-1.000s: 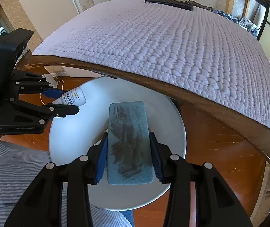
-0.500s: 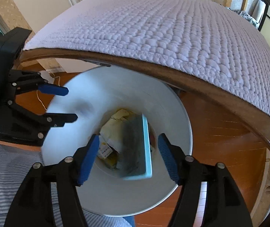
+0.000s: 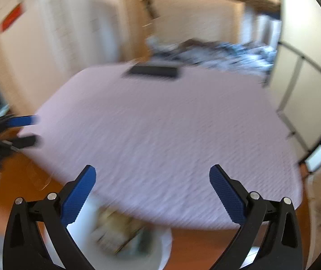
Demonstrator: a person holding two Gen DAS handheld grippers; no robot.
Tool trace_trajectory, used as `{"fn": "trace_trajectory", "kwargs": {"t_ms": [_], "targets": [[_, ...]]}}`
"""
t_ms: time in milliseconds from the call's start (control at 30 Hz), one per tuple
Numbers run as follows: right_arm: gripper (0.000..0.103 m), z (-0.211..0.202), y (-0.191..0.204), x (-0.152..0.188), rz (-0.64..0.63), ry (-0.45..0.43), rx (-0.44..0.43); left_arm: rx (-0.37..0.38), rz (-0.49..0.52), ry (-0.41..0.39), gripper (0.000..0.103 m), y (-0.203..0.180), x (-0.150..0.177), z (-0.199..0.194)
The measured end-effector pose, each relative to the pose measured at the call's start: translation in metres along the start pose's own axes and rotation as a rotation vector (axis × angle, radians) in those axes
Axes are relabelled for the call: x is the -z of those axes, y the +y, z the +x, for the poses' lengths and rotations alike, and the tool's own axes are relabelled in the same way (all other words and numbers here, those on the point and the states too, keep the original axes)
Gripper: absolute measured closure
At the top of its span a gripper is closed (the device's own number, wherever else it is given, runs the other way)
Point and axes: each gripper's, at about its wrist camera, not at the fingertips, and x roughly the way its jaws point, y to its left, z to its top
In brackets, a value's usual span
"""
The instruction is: Collect trash
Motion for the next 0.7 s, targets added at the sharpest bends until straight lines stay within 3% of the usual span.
{"fn": "trace_trajectory", "kwargs": {"t_ms": [67, 267, 467, 700], "targets": [[0.004, 0.028, -0.025, -0.018, 0.051, -0.001, 0.087, -0.087, -0.058, -0.03, 0.001, 0.026, -0.02, 0.018], [0.004, 0.099, -0.083, -0.057, 0.146, 0.054, 0.182, -0.208, -0.179, -0.017, 0.001, 0.086, -0.056, 0.072], [0.004, 0.142, -0.127, -0.068, 0.209, 0.1, 0.228, -0.273, -0.256, 0.017, 0.001, 0.126, -0.059, 0.107], [0.004, 0.161, -0.152, -0.062, 0.25, 0.129, 0.245, -0.306, -0.293, 0.057, 0.001, 0.136, -0.055, 0.121]]}}
